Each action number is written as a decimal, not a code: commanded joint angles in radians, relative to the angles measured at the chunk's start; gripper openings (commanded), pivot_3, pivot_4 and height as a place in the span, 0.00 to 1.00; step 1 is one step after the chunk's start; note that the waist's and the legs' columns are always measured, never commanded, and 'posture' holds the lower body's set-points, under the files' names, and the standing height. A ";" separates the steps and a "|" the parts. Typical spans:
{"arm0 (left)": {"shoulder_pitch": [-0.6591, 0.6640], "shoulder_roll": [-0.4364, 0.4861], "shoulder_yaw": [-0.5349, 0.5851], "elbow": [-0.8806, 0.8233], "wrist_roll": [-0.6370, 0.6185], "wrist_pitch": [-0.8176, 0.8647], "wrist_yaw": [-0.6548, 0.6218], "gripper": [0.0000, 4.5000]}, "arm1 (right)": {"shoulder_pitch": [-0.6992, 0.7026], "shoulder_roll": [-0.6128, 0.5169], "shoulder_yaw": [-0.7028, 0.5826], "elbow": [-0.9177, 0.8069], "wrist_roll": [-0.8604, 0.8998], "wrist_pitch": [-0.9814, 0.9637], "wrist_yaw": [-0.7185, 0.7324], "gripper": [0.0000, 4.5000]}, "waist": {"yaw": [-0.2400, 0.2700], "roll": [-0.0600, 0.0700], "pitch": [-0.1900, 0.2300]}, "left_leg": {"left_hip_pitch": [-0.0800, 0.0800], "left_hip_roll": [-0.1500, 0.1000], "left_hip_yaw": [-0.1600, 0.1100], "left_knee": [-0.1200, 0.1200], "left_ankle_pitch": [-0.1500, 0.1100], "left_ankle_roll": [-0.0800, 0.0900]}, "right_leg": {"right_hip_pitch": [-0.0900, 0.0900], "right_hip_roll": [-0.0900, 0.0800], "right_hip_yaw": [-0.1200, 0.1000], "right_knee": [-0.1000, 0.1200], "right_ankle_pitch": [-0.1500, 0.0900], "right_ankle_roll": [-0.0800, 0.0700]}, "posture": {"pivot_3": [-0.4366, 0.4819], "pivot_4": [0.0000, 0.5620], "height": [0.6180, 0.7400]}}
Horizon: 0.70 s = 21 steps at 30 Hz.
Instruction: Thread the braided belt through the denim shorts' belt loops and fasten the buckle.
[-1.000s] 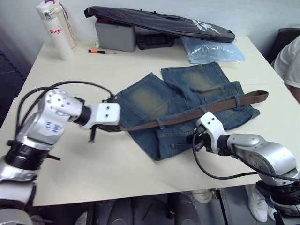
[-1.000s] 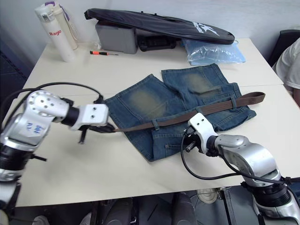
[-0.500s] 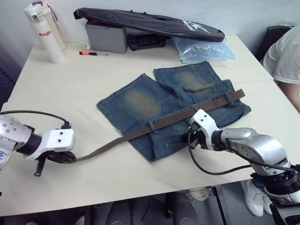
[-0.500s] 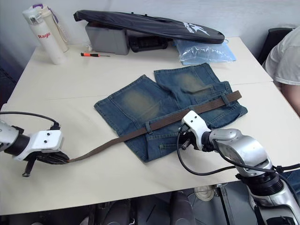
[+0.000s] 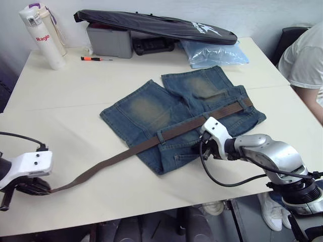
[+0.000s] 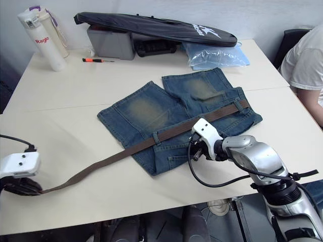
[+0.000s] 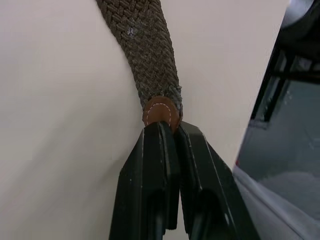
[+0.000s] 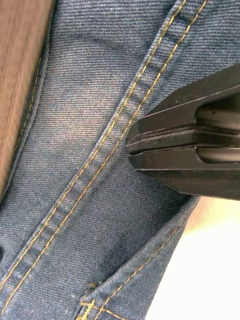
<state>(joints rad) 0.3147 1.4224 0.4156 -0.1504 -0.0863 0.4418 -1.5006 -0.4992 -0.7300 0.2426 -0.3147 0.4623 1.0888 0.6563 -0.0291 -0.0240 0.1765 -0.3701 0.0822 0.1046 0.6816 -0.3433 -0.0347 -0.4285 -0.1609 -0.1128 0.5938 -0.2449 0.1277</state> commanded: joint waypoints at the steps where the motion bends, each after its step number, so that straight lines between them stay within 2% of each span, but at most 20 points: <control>1: 0.039 0.007 0.039 0.012 0.054 0.013 -0.009 0.01 | 0.028 -0.001 0.036 0.048 -0.039 0.023 -0.010 0.00 | 0.001 0.000 0.000 | 0.000 0.000 0.000 0.000 0.000 0.000 | 0.000 0.000 0.000 0.000 0.000 0.000 | 0.48 0.27 1.00; 4: 0.010 -0.007 0.020 0.020 0.060 -0.001 0.053 0.01 | 0.023 0.006 0.036 0.047 -0.038 0.023 -0.007 0.00 | 0.001 0.000 0.000 | 0.000 0.001 0.000 0.000 0.000 0.000 | 0.000 0.000 0.000 0.000 -0.001 -0.001 | 0.48 0.27 1.00; 7: -0.087 -0.034 -0.040 0.022 0.032 0.041 0.129 0.01 | 0.020 0.012 0.031 0.042 -0.037 0.025 -0.002 0.00 | 0.002 0.002 -0.001 | 0.001 0.001 0.000 0.000 -0.001 0.000 | 0.000 0.000 0.000 0.000 -0.001 -0.001 | 0.48 0.27 1.00; 9: -0.119 -0.036 -0.059 0.009 -0.014 0.111 0.105 0.20 | 0.016 0.011 0.018 0.025 -0.024 0.033 0.005 0.00 | 0.002 0.002 -0.001 | 0.001 0.001 0.000 0.000 -0.001 0.000 | 0.000 0.000 0.000 0.000 -0.001 -0.002 | 0.48 0.27 1.00; 10: -0.134 -0.030 -0.069 0.012 -0.025 0.146 0.100 0.23 | 0.014 0.016 0.001 0.015 -0.008 0.043 0.009 0.00 | 0.002 0.002 -0.001 | 0.001 0.001 0.000 0.000 0.000 0.000 | -0.001 0.000 0.000 0.000 -0.001 -0.002 | 0.48 0.27 1.00; 11: -0.142 -0.022 -0.077 0.016 -0.031 0.161 0.092 0.31 | 0.011 0.020 -0.015 0.005 0.006 0.052 0.013 0.00 | 0.002 0.002 -0.001 | 0.001 0.001 0.000 0.000 0.000 0.000 | -0.001 0.000 0.000 0.002 -0.001 -0.002 | 0.48 0.27 1.00; 12: -0.149 -0.013 -0.084 0.022 -0.032 0.165 0.090 0.44 | 0.009 0.022 -0.028 -0.005 0.017 0.059 0.017 0.00 | 0.003 0.002 -0.001 | 0.000 0.001 0.000 0.000 -0.001 0.000 | -0.002 0.001 0.000 0.004 -0.001 -0.002 | 0.48 0.27 1.00; 15: -0.193 -0.003 -0.104 0.042 -0.040 0.177 0.100 0.74 | 0.003 0.021 -0.057 -0.029 0.045 0.080 0.030 0.00 | 0.002 0.003 0.000 | -0.002 0.001 0.002 0.000 0.000 -0.003 | -0.004 0.001 0.000 0.003 -0.001 -0.002 | 0.48 0.27 1.00; 18: -0.286 0.006 -0.138 0.062 -0.062 0.195 0.106 0.99 | -0.022 0.013 -0.116 -0.058 0.100 0.120 0.053 0.00 | 0.004 0.005 0.001 | -0.003 0.001 0.004 0.000 0.000 -0.005 | -0.007 0.001 0.000 0.003 -0.001 -0.002 | 0.48 0.27 1.00; 21: -0.410 -0.007 -0.181 0.056 -0.118 0.224 0.092 0.99 | -0.059 0.000 -0.199 -0.083 0.174 0.176 0.079 0.00 | 0.007 0.006 0.002 | -0.008 0.001 0.007 0.000 0.000 -0.005 | -0.013 0.001 0.000 0.003 -0.001 -0.001 | 0.48 0.27 1.00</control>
<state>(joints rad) -0.0461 1.4055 0.2444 -0.0932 -0.1637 0.6464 -1.3970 -0.5223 -0.7106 0.1210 -0.3461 0.5822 1.2365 0.7109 -0.0220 -0.0184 0.1783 -0.3786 0.0837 0.1118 0.6817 -0.3432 -0.0396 -0.4425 -0.1599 -0.1124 0.5971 -0.2456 0.1263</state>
